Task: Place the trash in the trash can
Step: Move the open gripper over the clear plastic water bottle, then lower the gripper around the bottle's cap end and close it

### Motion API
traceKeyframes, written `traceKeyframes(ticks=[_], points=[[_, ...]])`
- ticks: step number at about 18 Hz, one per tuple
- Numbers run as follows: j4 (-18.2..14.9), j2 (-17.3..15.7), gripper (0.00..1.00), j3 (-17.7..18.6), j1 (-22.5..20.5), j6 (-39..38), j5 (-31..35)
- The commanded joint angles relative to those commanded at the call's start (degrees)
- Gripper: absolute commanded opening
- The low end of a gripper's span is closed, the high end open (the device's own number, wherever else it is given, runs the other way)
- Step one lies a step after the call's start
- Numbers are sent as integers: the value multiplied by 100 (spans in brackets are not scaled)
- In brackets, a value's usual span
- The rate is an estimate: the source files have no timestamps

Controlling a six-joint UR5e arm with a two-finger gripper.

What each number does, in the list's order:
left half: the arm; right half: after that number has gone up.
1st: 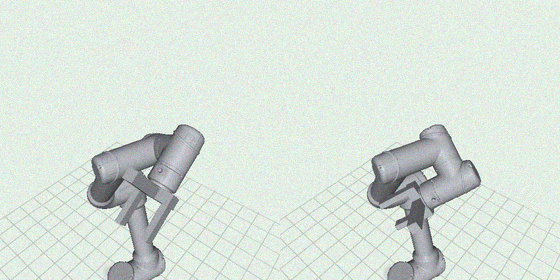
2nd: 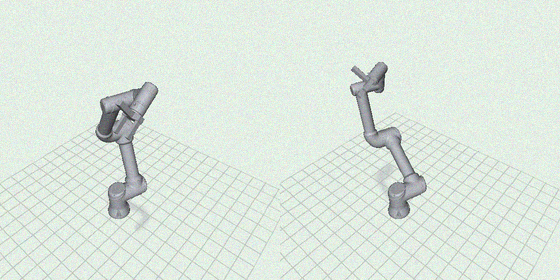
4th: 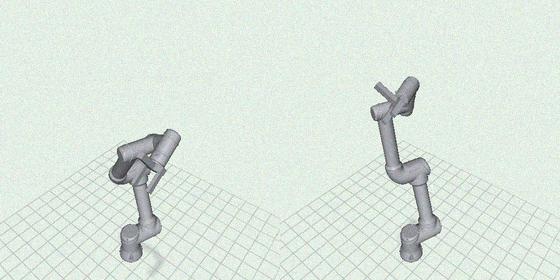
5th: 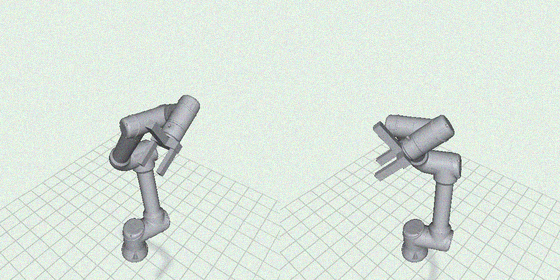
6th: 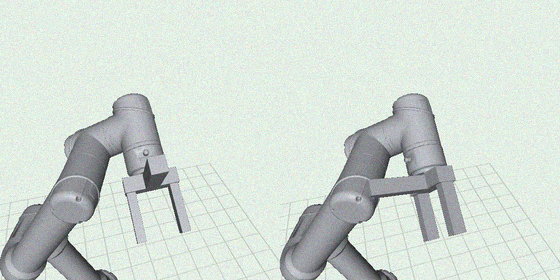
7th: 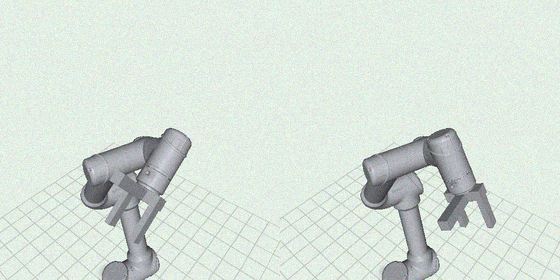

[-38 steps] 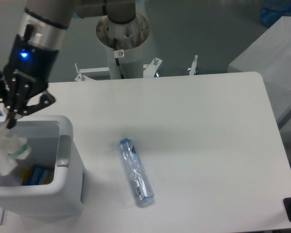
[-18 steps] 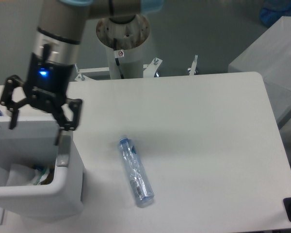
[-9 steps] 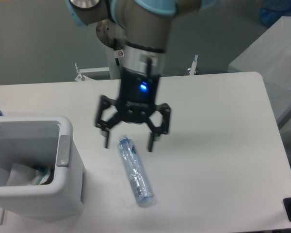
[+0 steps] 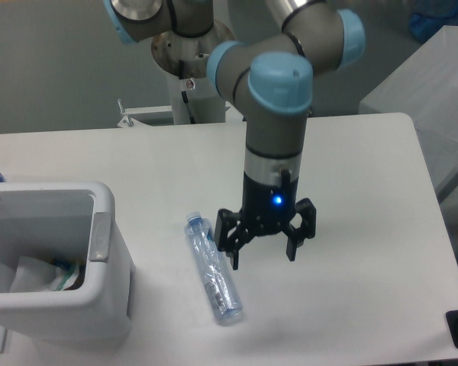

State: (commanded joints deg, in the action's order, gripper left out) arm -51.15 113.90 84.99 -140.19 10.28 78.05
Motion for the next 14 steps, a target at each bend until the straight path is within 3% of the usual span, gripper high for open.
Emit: traceKeyframes(ticks=[6, 14], points=[[26, 686, 100, -18, 273, 9, 0], [62, 1161, 100, 26, 624, 202, 422]])
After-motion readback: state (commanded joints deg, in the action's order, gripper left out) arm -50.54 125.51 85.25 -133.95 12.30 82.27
